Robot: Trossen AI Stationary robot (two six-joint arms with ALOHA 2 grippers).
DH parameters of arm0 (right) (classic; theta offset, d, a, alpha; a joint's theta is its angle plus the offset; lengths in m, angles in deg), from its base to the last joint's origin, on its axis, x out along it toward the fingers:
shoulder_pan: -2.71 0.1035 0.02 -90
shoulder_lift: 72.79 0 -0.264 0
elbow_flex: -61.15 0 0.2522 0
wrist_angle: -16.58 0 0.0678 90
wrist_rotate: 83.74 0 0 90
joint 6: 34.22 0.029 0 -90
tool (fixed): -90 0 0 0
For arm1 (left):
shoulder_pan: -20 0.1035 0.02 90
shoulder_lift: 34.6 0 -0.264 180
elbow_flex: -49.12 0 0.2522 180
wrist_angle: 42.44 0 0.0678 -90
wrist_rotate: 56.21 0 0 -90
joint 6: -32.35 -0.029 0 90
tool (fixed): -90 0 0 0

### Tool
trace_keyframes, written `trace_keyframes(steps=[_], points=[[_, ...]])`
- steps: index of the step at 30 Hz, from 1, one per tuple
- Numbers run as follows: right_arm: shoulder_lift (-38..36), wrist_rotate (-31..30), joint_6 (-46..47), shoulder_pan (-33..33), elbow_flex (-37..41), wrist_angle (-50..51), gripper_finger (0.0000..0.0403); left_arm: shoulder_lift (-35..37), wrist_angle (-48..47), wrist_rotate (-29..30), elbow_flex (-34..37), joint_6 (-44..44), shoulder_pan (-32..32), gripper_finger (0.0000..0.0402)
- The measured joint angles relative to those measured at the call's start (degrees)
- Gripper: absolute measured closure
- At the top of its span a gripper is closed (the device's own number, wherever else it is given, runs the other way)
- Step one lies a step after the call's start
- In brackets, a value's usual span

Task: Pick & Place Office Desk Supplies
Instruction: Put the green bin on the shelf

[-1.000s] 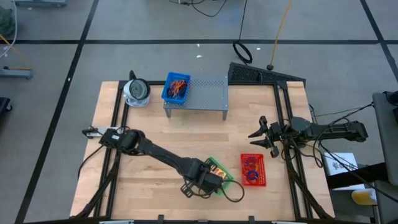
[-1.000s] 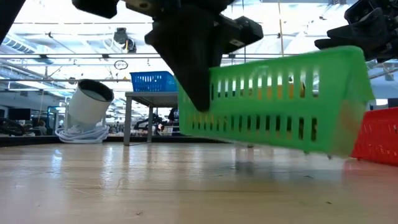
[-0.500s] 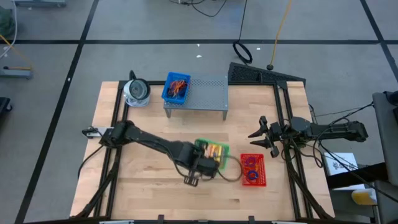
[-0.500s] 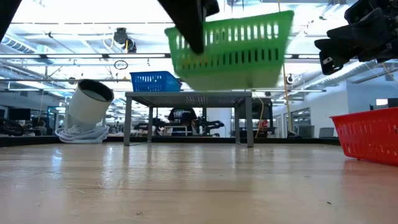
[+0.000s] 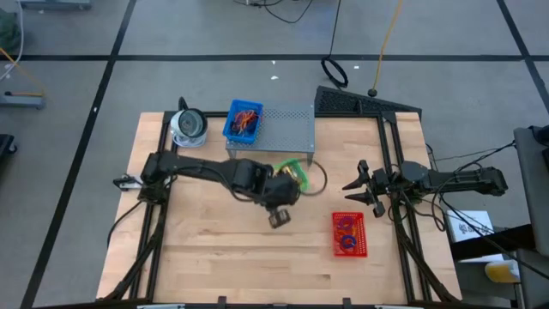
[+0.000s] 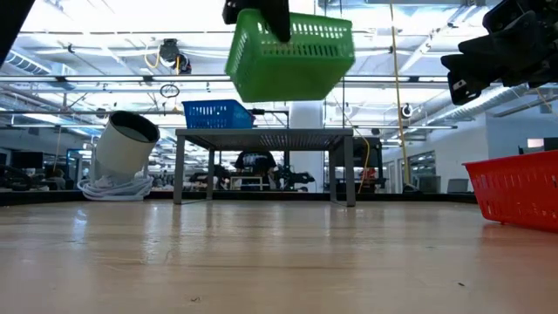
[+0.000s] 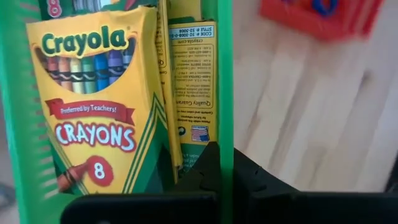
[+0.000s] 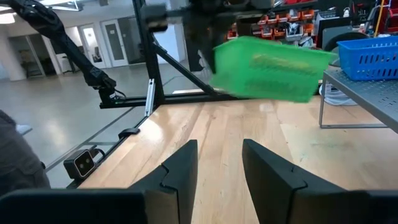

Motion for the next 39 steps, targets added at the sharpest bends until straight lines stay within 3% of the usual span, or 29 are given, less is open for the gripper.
trace_keyframes(steps=[12,18,22,39], points=[[0.0,0.0,0.0,0.0,0.0,0.0,0.0287,0.4,-2.6,5.1,-8.3,31.2,5.8,0.0401],[0.0,0.0,0.0,0.0,0.0,0.0,0.0287,-0.8,-2.2,7.6,-12.0,41.2,7.2,0.0401],[0.0,0.0,0.0,0.0,0.0,0.0,0.0287,-4.4,-1.7,7.5,-16.4,42.8,8.0,0.0401],[0.1,0.0,0.0,0.0,0.0,-0.2,0.0287,-5.6,1.5,8.0,-16.3,38.2,16.7,0.0401]])
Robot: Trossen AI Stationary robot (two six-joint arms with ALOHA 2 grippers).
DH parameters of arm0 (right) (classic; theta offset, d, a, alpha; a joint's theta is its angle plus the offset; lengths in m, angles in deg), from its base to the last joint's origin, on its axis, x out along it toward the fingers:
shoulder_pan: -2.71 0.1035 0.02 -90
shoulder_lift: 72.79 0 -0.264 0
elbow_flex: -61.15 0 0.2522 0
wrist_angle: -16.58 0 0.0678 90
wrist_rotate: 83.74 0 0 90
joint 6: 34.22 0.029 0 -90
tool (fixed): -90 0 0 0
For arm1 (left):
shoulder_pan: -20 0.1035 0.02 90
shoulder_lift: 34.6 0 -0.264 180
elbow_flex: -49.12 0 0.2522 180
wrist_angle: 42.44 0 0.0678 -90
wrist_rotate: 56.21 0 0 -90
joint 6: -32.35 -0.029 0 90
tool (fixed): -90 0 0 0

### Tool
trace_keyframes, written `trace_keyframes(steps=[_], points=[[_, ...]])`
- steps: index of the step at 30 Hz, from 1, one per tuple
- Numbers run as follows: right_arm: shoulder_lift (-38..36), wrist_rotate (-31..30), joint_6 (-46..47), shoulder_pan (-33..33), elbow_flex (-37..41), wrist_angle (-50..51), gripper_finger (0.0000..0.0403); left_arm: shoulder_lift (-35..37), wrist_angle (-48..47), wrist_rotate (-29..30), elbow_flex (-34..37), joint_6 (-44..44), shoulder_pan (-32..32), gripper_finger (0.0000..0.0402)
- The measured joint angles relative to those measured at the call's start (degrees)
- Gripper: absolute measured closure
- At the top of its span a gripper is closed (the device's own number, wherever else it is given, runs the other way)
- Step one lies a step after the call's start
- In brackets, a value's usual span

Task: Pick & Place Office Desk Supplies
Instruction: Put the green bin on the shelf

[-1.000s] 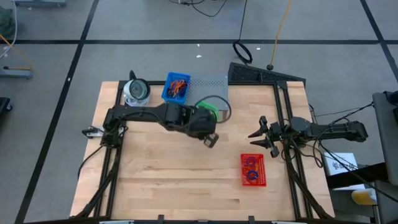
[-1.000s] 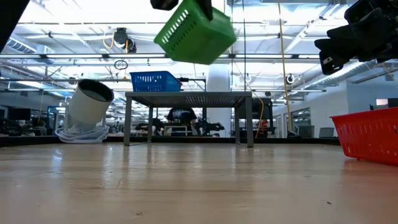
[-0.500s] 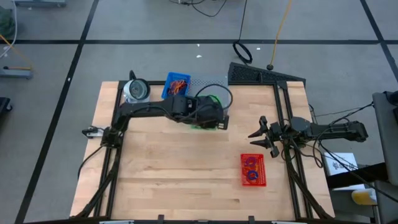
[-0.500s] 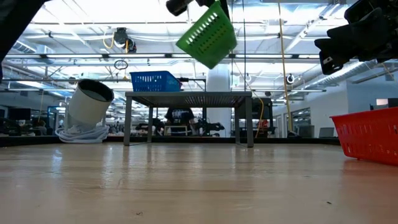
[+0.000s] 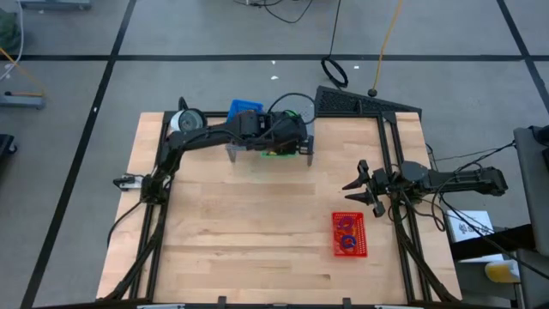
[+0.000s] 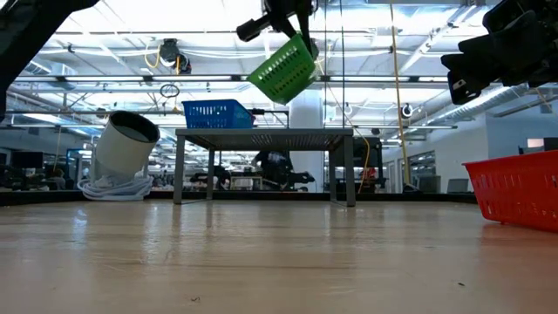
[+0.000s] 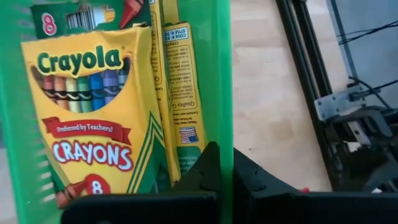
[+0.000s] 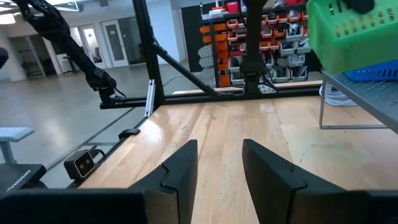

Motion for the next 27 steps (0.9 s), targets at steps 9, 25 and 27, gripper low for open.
trace_keyframes(steps=[9,25,27], points=[[0.0,0.0,0.0,0.0,0.0,0.0,0.0287,0.0,-2.8,1.0,0.0,-2.4,3.3,0.0401],[0.0,0.0,0.0,0.0,0.0,0.3,0.0287,-3.1,-0.7,-0.4,0.0,-5.8,5.1,0.0401],[0.0,0.0,0.0,0.0,0.0,0.3,0.0287,-3.5,-0.6,-0.7,0.0,-5.8,5.1,0.0401]])
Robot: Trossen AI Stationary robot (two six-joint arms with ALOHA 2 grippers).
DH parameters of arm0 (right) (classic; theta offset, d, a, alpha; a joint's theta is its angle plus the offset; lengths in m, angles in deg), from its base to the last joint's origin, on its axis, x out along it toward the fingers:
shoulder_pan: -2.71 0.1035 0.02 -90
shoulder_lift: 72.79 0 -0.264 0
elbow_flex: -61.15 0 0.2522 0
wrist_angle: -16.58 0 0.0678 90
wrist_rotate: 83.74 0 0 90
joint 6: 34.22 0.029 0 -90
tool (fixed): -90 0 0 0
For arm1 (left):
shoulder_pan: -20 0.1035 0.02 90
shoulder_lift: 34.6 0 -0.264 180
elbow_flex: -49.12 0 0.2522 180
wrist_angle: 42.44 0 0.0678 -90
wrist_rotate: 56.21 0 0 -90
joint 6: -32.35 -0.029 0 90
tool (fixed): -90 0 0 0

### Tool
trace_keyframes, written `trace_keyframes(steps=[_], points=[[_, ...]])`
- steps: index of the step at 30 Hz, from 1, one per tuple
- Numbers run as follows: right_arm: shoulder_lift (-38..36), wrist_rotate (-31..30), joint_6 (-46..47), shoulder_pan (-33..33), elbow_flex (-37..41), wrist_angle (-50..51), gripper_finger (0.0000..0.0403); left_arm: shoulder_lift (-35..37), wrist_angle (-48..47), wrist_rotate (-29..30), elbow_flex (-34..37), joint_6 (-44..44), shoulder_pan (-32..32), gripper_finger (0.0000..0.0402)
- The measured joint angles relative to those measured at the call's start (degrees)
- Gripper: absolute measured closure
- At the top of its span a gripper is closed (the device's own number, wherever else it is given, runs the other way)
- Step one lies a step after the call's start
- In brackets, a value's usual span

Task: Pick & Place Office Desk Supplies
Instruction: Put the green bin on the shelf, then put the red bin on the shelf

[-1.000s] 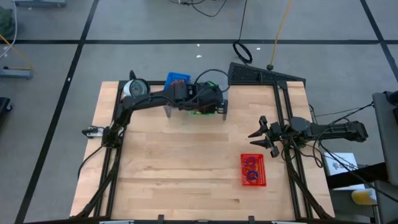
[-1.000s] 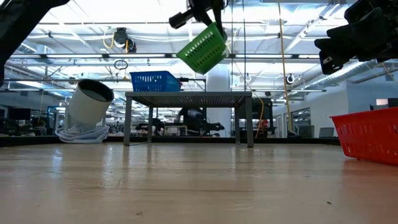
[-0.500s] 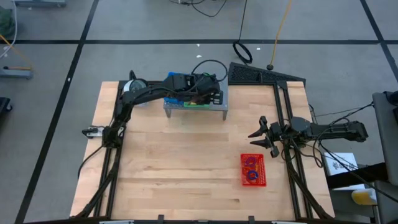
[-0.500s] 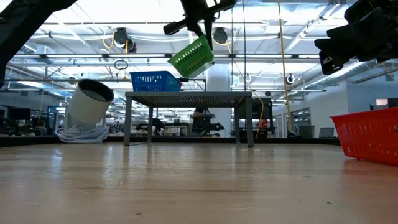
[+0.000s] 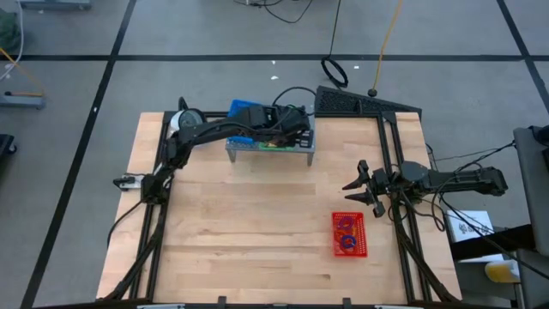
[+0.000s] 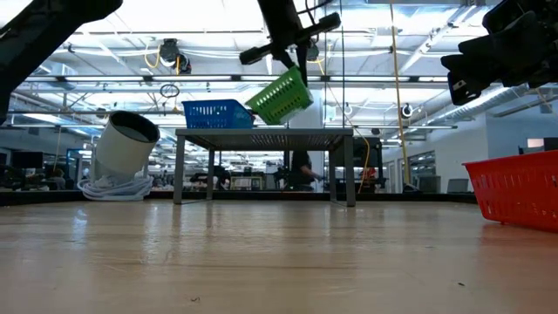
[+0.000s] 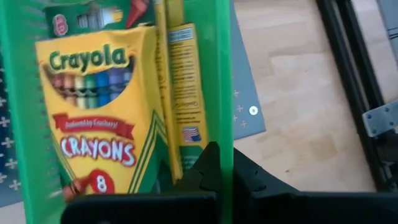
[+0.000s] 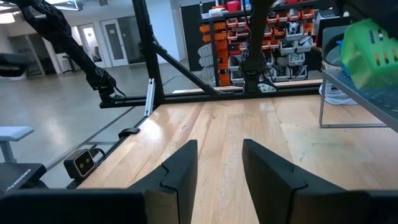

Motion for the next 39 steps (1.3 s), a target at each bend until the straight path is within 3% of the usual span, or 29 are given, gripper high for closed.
trace_keyframes(steps=[17,28,39], points=[[0.0,0.0,0.0,0.0,0.0,0.0,0.0287,0.2,-1.1,2.5,0.0,-1.4,-0.1,0.0378],[0.0,0.0,0.0,0.0,0.0,0.0,0.0287,0.2,-3.1,5.7,0.0,-1.5,-0.6,0.0396],[0.0,0.0,0.0,0.0,0.0,0.0,0.0287,0.3,-3.0,7.8,0.0,-1.5,-0.7,0.0335]])
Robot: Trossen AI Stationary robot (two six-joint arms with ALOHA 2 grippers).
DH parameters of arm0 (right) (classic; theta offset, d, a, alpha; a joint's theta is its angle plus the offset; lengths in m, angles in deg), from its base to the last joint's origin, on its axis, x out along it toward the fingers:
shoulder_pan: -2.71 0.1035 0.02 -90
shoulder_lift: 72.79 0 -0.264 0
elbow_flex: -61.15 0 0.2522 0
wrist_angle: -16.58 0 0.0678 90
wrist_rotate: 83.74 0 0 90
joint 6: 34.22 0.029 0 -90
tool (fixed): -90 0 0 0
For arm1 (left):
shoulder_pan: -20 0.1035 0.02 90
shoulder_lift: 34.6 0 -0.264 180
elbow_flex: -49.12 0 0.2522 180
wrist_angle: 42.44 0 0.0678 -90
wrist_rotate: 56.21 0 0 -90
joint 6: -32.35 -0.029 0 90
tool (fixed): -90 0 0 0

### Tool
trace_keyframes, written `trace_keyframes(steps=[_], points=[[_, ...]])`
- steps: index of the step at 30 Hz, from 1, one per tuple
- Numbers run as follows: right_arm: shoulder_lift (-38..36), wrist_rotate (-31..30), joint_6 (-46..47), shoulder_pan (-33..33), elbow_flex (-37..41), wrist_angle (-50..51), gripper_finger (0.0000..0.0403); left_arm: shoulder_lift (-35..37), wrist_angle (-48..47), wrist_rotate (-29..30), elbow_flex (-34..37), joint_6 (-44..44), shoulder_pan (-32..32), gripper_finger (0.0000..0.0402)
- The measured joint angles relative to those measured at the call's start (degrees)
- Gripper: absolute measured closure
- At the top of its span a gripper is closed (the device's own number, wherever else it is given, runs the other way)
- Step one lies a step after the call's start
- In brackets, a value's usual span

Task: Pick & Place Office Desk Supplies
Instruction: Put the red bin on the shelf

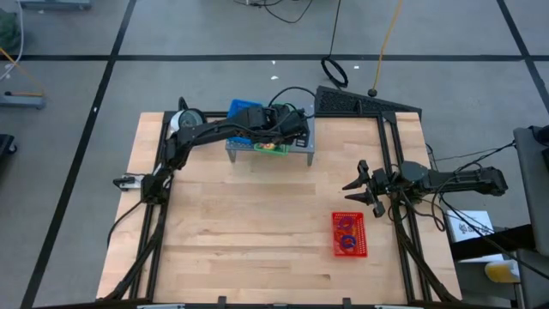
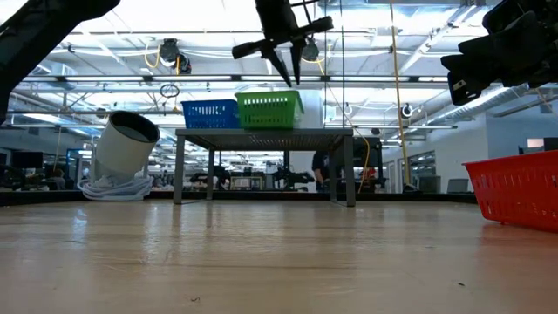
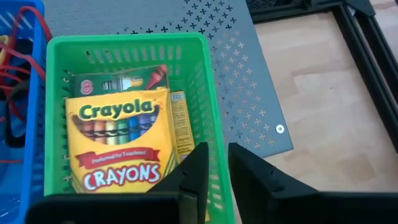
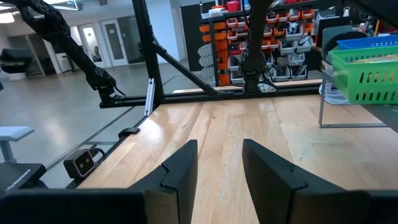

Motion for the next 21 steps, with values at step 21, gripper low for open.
trace_keyframes(steps=[21], points=[[0.0,0.0,0.0,0.0,0.0,0.0,0.0287,0.0,9.5,0.7,0.0,-7.1,-1.1,0.0323]])
